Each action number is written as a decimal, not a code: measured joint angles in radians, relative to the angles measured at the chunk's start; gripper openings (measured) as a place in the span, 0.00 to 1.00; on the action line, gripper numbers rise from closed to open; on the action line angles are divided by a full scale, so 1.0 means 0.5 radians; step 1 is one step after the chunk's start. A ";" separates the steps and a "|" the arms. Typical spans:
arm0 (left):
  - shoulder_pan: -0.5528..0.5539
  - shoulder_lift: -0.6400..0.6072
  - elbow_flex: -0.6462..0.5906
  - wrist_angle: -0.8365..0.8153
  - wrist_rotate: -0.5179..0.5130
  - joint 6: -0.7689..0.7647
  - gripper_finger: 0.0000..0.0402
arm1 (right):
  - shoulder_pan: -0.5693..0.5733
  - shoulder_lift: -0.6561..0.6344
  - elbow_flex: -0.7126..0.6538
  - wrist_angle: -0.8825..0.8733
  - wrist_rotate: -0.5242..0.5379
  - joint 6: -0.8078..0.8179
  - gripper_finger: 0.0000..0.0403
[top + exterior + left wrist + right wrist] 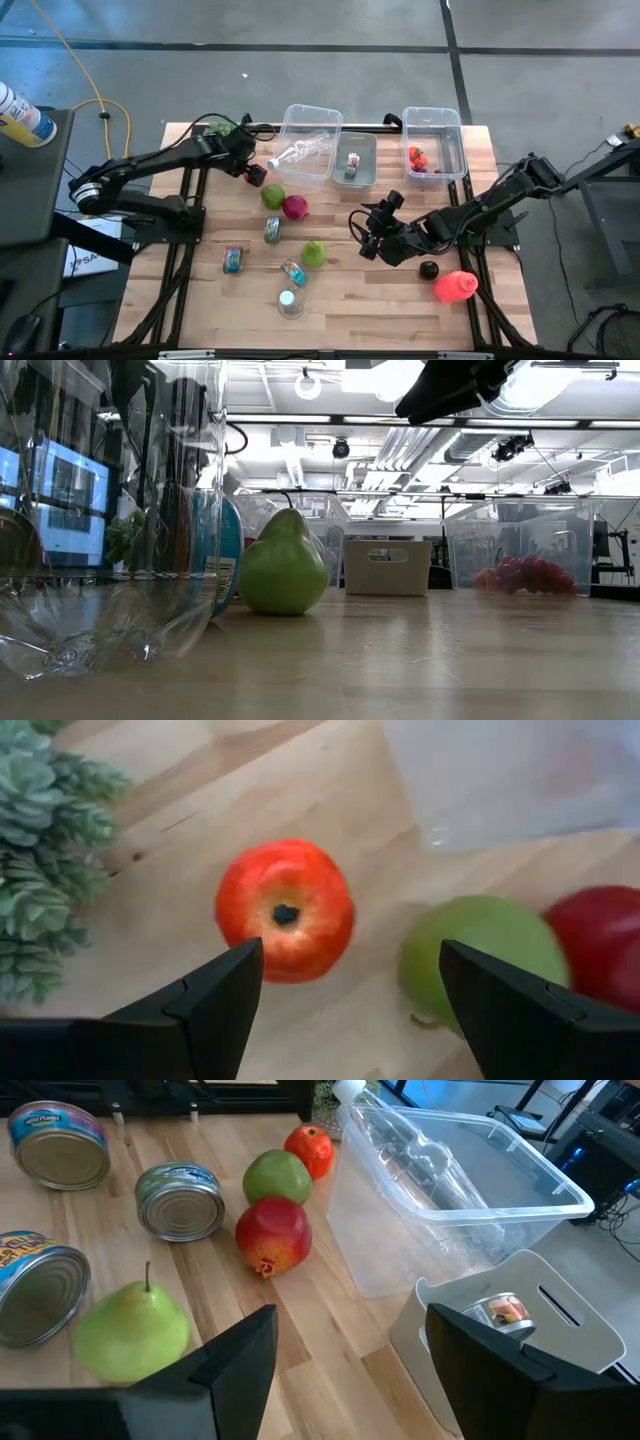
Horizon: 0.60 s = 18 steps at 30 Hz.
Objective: Pick & Place Food Item
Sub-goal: Put the red apple into the right transparent bin
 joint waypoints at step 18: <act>-0.001 0.415 0.009 0.156 -0.173 0.006 0.73 | -0.001 0.000 0.000 0.001 0.000 0.018 0.61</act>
